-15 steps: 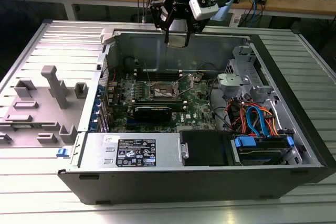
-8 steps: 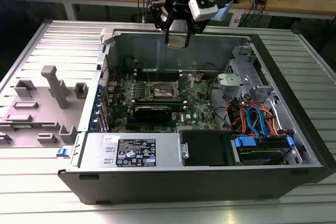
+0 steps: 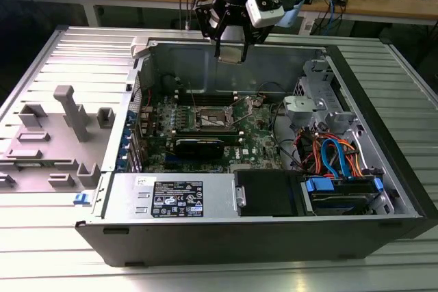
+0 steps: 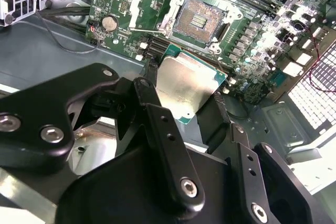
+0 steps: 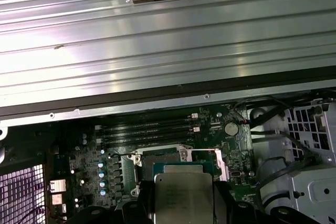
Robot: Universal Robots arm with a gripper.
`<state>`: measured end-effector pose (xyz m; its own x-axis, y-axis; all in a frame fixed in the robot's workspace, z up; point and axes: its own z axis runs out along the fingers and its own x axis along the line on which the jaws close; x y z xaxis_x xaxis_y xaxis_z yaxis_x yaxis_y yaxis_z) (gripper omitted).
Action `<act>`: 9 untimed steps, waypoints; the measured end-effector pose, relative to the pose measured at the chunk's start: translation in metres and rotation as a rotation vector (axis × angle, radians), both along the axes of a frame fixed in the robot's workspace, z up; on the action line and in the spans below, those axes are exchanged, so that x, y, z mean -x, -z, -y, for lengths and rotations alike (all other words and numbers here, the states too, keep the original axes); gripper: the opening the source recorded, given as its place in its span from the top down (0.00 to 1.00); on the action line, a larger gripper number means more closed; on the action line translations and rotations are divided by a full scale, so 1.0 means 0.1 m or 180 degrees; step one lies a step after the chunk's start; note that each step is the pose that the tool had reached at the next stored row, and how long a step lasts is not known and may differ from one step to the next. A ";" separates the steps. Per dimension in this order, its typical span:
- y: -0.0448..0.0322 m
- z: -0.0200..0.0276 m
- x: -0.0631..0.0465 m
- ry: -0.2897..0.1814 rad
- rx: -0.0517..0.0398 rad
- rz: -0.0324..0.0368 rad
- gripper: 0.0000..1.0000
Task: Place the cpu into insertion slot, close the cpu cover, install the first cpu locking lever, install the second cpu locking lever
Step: 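Place the cpu into insertion slot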
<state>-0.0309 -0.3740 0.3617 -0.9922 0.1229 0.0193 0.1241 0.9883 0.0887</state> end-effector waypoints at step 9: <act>0.003 0.003 0.00 0.0067 -0.0001 0.0000 0.46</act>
